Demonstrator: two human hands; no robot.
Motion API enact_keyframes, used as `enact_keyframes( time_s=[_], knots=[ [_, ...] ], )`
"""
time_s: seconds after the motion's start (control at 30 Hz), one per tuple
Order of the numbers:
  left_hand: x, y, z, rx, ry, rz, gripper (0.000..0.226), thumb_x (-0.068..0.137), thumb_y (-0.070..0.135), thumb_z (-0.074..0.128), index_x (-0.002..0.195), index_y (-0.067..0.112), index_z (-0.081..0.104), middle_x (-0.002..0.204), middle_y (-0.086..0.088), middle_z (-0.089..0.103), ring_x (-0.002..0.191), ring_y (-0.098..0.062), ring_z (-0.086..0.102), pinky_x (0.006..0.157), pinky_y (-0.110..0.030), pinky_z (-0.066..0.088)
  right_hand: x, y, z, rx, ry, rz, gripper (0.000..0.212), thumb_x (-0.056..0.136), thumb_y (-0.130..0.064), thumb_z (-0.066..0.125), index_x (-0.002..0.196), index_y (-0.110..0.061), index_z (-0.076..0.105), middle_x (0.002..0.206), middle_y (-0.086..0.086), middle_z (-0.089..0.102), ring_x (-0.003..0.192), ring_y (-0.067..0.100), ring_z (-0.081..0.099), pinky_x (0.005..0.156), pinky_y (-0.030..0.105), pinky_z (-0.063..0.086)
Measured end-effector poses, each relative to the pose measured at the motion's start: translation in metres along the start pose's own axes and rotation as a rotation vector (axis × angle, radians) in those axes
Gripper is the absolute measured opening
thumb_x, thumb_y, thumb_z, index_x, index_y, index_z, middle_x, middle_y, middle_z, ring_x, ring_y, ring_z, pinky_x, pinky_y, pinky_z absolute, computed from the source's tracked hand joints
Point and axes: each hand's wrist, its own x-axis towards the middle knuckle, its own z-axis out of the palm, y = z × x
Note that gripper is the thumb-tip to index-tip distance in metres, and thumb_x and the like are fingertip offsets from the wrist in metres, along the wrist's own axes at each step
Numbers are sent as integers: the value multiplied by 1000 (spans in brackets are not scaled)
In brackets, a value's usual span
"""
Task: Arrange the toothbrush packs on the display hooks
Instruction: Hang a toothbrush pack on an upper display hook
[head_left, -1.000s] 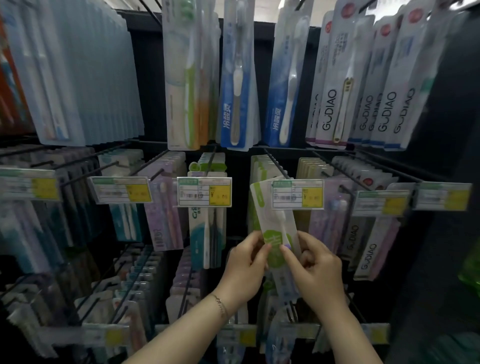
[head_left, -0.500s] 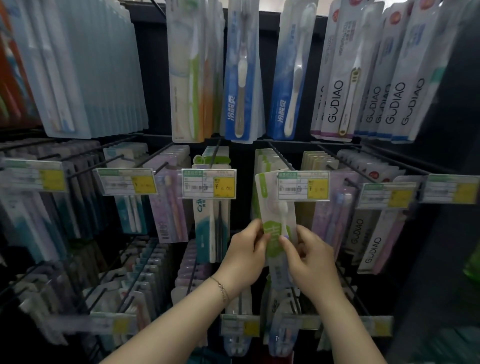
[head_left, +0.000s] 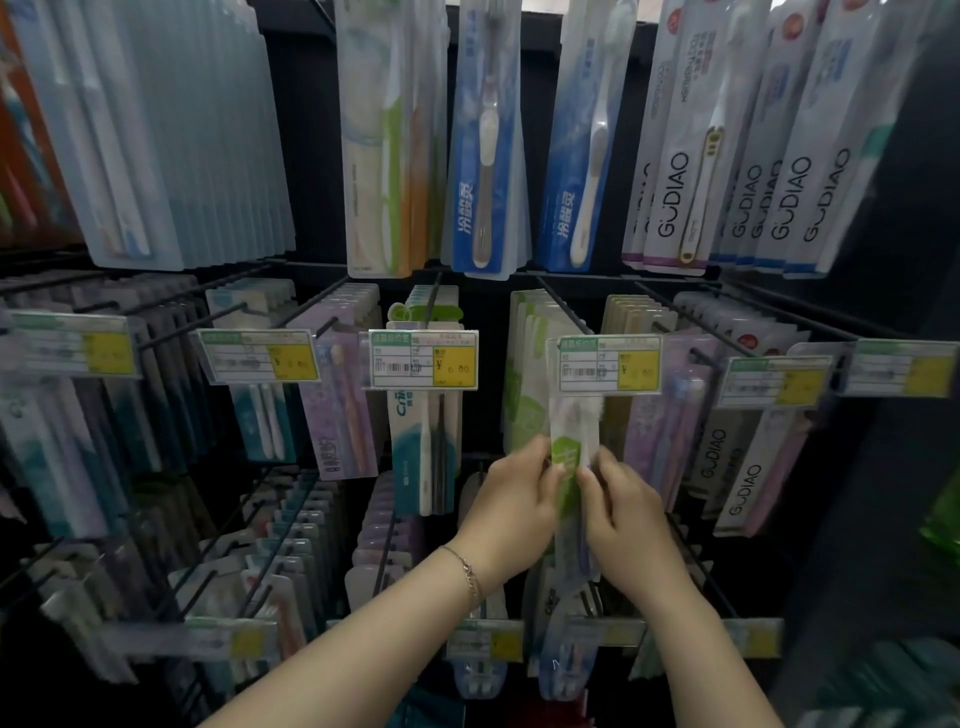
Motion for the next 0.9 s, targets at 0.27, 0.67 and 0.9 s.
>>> enact_keyframes(
  time_s=[0.27,0.67,0.9],
  knots=[
    [4,-10,-6,-180,69,-197,8,96,23,53,91,28,56,83,10,62,75,-5,61,65,-13,47,-9,-2,12,86,175,147,53,93,-36,58,142,-27,41,109,-7,56,66,5,57,58,9,42],
    [-28,-54,-87,66,168,-186,4,93,22,58,90,22,61,76,10,61,66,3,55,59,-9,44,-14,-70,80,61,147,-184,11,89,-24,55,98,-19,60,89,-9,52,73,4,52,61,20,43],
    [-43,-92,-158,221,220,-212,5,90,21,59,89,21,64,80,7,65,75,-9,61,71,-27,52,1,-117,130,41,-69,-155,24,92,-29,54,114,-22,61,101,-12,56,90,5,57,76,29,52]
  ],
)
